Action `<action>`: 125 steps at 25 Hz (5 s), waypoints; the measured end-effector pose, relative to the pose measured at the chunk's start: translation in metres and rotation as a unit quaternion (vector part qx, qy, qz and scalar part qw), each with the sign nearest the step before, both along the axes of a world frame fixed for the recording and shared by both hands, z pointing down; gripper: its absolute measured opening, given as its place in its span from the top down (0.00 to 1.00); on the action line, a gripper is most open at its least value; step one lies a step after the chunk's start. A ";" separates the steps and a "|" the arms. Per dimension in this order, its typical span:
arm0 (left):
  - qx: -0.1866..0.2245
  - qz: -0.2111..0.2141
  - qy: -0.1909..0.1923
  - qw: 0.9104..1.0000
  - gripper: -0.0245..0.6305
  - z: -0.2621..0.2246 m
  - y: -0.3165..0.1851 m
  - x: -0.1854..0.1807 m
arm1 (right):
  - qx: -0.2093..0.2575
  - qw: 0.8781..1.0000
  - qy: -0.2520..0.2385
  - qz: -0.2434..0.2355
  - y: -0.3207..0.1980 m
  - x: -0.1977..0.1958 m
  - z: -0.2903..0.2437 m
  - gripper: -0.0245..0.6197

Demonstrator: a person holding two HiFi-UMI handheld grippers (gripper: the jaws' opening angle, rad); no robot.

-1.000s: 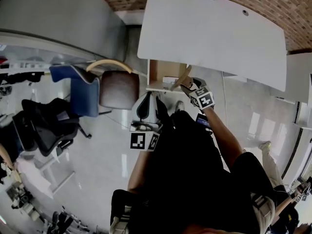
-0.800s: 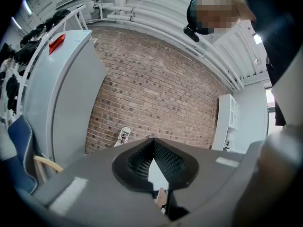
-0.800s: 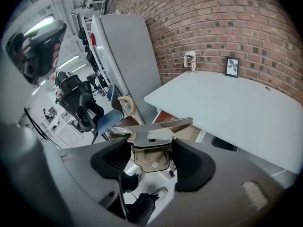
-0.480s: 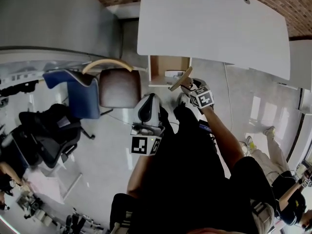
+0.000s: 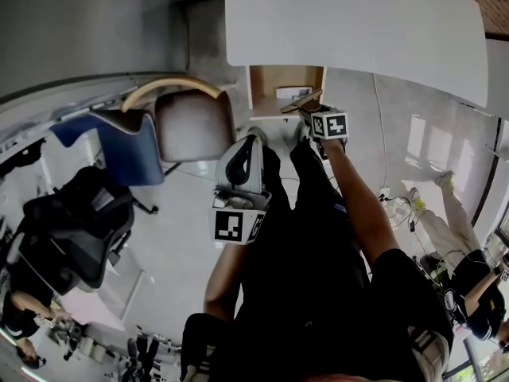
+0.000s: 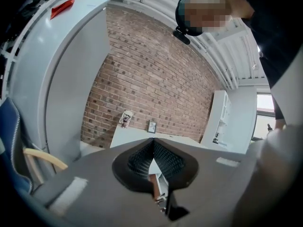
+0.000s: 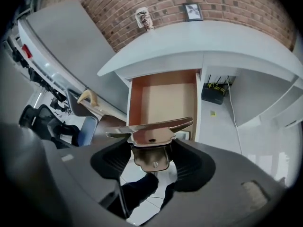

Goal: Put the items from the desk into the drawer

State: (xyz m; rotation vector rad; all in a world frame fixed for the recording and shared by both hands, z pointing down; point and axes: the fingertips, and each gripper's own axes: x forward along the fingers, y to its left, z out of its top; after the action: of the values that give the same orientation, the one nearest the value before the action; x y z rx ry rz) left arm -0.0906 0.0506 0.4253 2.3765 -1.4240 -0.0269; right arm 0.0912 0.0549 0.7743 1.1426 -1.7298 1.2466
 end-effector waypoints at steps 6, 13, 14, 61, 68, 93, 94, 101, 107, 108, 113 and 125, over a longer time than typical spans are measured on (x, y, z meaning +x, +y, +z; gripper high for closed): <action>-0.014 0.005 0.011 1.000 0.94 0.037 -0.010 -0.007 | -0.040 0.997 0.013 0.058 -0.008 0.000 0.057 0.54; -0.034 0.025 0.011 0.999 0.94 0.079 -0.018 -0.004 | -0.089 0.991 0.040 0.094 -0.019 -0.002 0.107 0.54; -0.036 0.026 0.010 0.999 0.94 0.083 -0.019 -0.004 | -0.094 0.990 0.043 0.094 -0.022 -0.003 0.112 0.54; -0.030 0.022 0.008 0.999 0.94 0.057 -0.022 -0.002 | -0.107 0.991 0.025 0.082 -0.019 -0.007 0.081 0.71; -0.006 0.009 0.014 1.000 0.94 0.006 -0.012 0.003 | -0.004 0.997 -0.012 0.076 -0.031 0.001 -0.003 0.95; 0.119 -0.015 0.037 0.992 0.94 -0.131 0.006 -0.001 | 0.409 0.908 -0.086 -0.017 -0.047 -0.012 -0.370 0.96; 0.123 -0.016 0.035 0.992 0.94 -0.133 0.006 -0.002 | 0.415 0.905 -0.091 -0.016 -0.043 -0.011 -0.378 0.96; 0.135 -0.012 0.019 0.991 0.94 -0.137 0.010 0.001 | 0.448 0.889 -0.092 -0.029 -0.022 -0.012 -0.416 0.96; 0.138 -0.015 0.016 0.990 0.94 -0.138 0.010 0.000 | 0.448 0.889 -0.086 -0.035 -0.025 -0.011 -0.414 0.96; 0.138 -0.017 0.015 0.990 0.94 -0.138 0.010 -0.001 | 0.448 0.889 -0.087 -0.033 -0.026 -0.010 -0.414 0.96; 0.138 -0.021 0.010 0.990 0.94 -0.137 0.009 -0.004 | 0.449 0.888 -0.089 -0.032 -0.030 -0.009 -0.415 0.96; 0.138 -0.017 0.011 0.990 0.94 -0.136 0.012 0.002 | 0.448 0.890 -0.084 -0.025 -0.030 0.003 -0.413 0.96</action>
State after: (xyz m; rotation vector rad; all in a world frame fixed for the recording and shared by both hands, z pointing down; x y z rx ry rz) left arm -0.0883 0.0621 0.2890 2.5602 -1.5360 -0.2738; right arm 0.0946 0.0252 0.3612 1.4835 -2.5589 0.4736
